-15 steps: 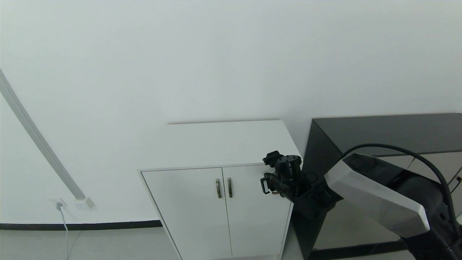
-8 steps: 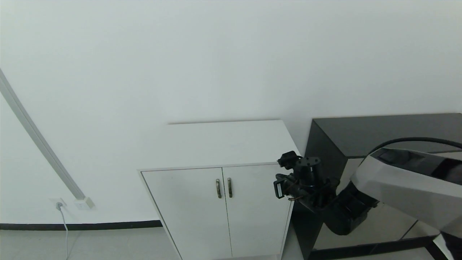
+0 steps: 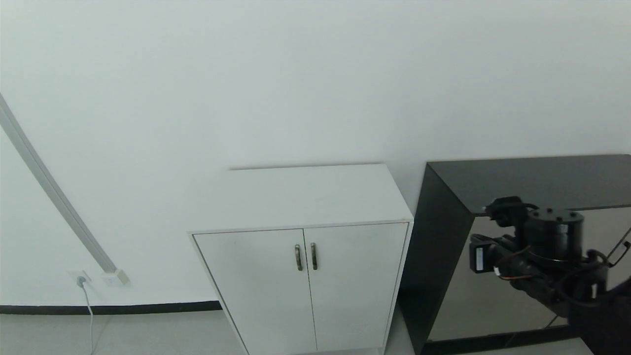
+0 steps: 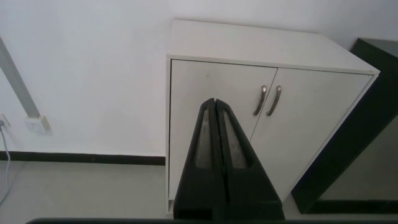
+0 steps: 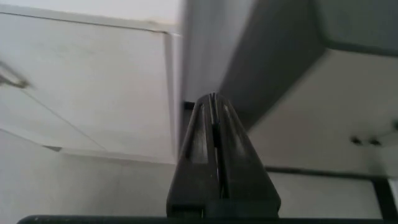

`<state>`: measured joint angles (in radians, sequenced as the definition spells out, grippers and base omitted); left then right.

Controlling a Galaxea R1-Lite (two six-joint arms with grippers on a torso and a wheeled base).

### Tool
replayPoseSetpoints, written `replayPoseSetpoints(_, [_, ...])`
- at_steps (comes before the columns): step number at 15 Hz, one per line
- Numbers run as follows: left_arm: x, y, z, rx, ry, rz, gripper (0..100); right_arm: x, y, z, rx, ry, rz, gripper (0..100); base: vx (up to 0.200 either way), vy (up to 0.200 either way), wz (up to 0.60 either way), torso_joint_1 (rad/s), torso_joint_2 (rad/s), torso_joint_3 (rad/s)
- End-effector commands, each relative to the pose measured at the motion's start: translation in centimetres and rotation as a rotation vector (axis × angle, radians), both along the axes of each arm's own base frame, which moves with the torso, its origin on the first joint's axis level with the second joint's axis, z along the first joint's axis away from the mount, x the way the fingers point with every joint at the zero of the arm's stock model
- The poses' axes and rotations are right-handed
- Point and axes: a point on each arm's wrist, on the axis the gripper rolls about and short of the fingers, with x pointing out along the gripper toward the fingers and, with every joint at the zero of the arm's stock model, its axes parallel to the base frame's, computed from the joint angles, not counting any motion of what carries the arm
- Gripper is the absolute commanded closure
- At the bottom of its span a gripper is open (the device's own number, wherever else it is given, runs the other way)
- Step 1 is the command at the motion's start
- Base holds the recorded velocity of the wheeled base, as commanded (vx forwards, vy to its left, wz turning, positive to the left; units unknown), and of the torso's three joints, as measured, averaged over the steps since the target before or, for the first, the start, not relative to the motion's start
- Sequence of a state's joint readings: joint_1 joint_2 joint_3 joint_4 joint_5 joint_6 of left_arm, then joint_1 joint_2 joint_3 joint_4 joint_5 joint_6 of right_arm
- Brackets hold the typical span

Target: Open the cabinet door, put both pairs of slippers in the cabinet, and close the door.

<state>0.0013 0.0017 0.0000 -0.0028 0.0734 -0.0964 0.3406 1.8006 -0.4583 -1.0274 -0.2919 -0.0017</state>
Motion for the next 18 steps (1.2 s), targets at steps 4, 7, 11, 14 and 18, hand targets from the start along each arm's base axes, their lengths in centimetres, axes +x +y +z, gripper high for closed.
replayPoseSetpoints(4, [0.0, 0.0, 0.0, 0.0, 0.001, -0.001, 100, -9.5, -5.9, 2.8, -0.024, -0.1, -0.126, 100, 0.0, 0.0, 0.0, 0.0, 0.0, 0.0])
replayPoseSetpoints(7, [0.0, 0.0, 0.0, 0.0, 0.001, -0.001, 100, -12.5, -6.5, 3.6, -0.027, -0.097, -0.119, 100, 0.0, 0.0, 0.0, 0.0, 0.0, 0.0])
replayPoseSetpoints(11, [0.0, 0.0, 0.0, 0.0, 0.001, -0.001, 100, -16.6, -7.2, 4.5, -0.018, -0.103, -0.084, 100, 0.0, 0.0, 0.0, 0.0, 0.0, 0.0])
replayPoseSetpoints(14, [0.0, 0.0, 0.0, 0.0, 0.001, -0.001, 100, -19.2, -7.7, 4.4, -0.008, -0.103, -0.044, 100, 0.0, 0.0, 0.0, 0.0, 0.0, 0.0])
replayPoseSetpoints(18, [0.0, 0.0, 0.0, 0.0, 0.001, -0.001, 100, -22.7, -8.1, 3.4, 0.019, -0.094, 0.057, 100, 0.0, 0.0, 0.0, 0.0, 0.0, 0.0])
